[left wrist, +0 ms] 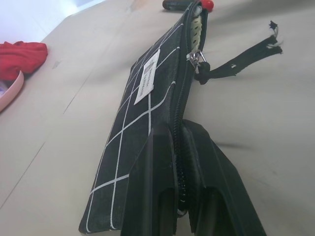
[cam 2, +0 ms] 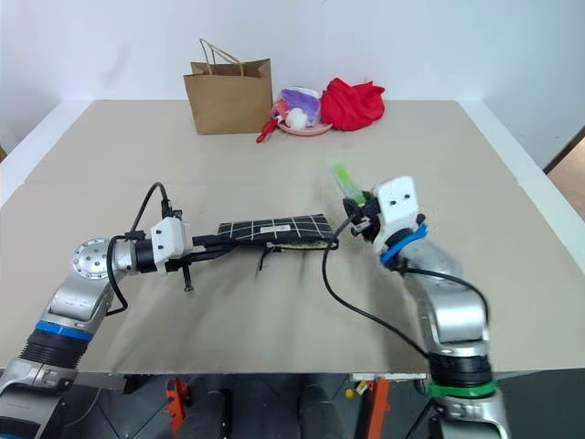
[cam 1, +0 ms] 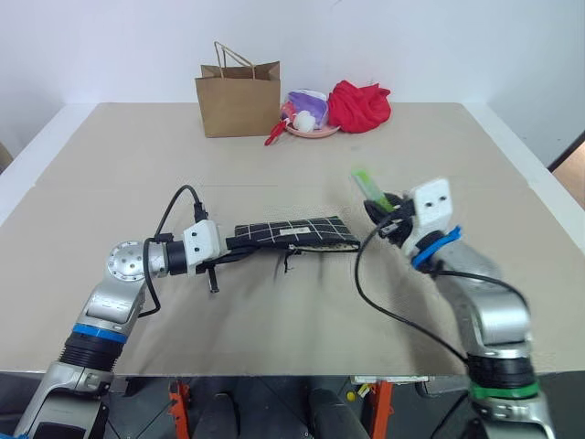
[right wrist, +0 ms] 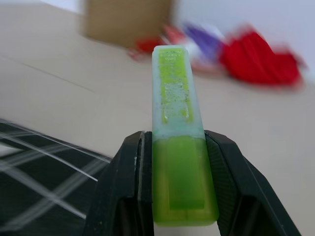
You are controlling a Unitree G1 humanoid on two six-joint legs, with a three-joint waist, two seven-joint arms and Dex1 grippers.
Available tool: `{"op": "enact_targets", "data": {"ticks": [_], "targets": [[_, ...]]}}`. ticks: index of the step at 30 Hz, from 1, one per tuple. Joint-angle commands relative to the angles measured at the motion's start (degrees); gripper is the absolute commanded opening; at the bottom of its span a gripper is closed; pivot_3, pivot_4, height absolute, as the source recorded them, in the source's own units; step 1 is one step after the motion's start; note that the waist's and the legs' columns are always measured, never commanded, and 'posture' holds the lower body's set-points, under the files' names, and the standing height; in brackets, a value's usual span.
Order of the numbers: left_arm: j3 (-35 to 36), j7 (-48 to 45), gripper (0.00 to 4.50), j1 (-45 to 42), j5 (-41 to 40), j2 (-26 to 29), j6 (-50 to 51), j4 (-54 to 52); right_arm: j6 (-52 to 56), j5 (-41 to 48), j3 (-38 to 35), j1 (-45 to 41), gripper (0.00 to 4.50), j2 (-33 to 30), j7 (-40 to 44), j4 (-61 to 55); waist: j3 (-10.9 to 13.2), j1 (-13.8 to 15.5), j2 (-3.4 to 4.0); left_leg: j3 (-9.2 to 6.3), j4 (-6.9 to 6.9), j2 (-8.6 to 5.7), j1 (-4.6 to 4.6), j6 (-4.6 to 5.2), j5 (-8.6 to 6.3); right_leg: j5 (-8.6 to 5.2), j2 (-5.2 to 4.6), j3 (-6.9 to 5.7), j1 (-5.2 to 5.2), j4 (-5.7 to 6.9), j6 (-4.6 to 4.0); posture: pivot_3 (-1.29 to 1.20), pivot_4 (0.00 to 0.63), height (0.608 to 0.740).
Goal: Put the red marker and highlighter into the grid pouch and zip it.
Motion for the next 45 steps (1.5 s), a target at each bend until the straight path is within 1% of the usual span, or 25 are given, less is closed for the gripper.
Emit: {"op": "enact_targets", "data": {"ticks": [1, 4, 6, 11, 19, 31, 37, 40, 45], "targets": [[1.5, -0.8, 0.00, -0.6, -1.9, 0.4, -1.0, -1.5, 3.1, 13.1, -6.2, 0.5, 1.11, -4.6, 10.9, -5.0, 0.0, 0.0, 0.00, 0.00, 0.00, 0.00, 0.00, 0.00, 0.00, 0.00, 0.00, 0.00, 0.00, 0.00, 0.00, 0.00, 0.150, 0.740], [1.5, -1.1, 0.00, -0.7, -2.1, 0.3, -1.1, -1.3, 7.0, 19.5, -7.0, 3.4, 1.11, -10.4, 18.7, -7.0, 0.0, 0.1, -0.01, 0.00, 0.02, 0.00, 0.00, 0.00, 0.00, 0.00, -0.01, 0.00, 0.03, 0.00, 0.00, 0.00, 0.150, 0.740], [1.6, -1.2, 0.00, -0.8, -2.2, 0.2, -1.2, -1.2, 9.0, 22.3, -6.8, 5.7, 1.11, -13.6, 21.9, -8.0, 0.0, 0.1, -0.02, 0.00, 0.03, 0.00, 0.01, 0.00, 0.00, 0.00, -0.01, 0.00, 0.04, 0.00, 0.00, 0.00, 0.150, 0.740], [1.7, -1.4, 0.00, -1.3, -2.4, 0.1, -1.3, -1.4, 10.4, 23.0, -4.1, 9.4, 1.11, -19.2, 27.6, -7.5, 0.0, 0.1, -0.03, 0.00, 0.12, 0.00, 0.02, 0.00, 0.00, 0.02, -0.01, 0.00, 0.04, 0.00, 0.00, 0.00, 0.150, 0.740], [1.4, -0.7, 0.00, -0.6, -2.5, -0.3, -0.8, -3.5, 7.9, 18.7, 1.5, 7.2, 1.11, -18.2, 27.1, -4.5, 0.0, 0.1, -0.07, 0.01, 0.20, -0.01, 0.01, -0.03, 0.02, 0.05, -0.02, 0.01, 0.04, 0.00, -0.06, 0.00, 0.150, 0.740], [0.9, 0.4, 0.00, 0.4, -2.3, -0.5, -0.4, -4.9, 9.7, 17.6, 2.5, 5.0, 1.11, -19.6, 27.7, -0.4, 0.1, 0.2, -0.08, 0.01, 0.19, -0.03, -0.01, -0.03, 0.02, 0.08, -0.03, 0.00, 0.04, -0.01, 0.05, 0.00, 0.150, 0.740], [0.6, 0.7, 0.00, 0.9, -2.2, -0.8, -0.5, -5.2, 12.9, 18.8, 2.4, 3.7, 1.11, -19.7, 27.3, 0.4, 0.1, 0.2, -0.08, 0.01, 0.19, -0.02, 0.00, -0.03, 0.02, 0.08, -0.03, 0.01, 0.04, -0.01, 0.05, 0.00, 0.150, 0.740], [0.3, 0.9, 0.00, 0.9, -2.1, -1.3, -0.5, -5.1, 14.8, 18.3, 4.5, 2.1, 1.11, -19.8, 27.8, 1.0, 0.0, 0.2, -0.08, 0.01, 0.19, -0.02, 0.00, -0.03, 0.02, 0.08, -0.02, 0.01, 0.04, -0.01, 0.05, 0.00, 0.150, 0.740], [0.0, 1.2, 0.00, 0.6, -1.9, -2.0, -0.4, -5.2, 20.5, 17.2, 7.9, -3.7, 1.11, -17.3, 23.3, 3.9, 0.1, 0.2, -0.08, 0.01, 0.21, -0.02, 0.00, -0.03, 0.02, 0.11, -0.03, 0.01, 0.04, -0.01, 0.05, 0.00, 0.150, 0.740]]}}
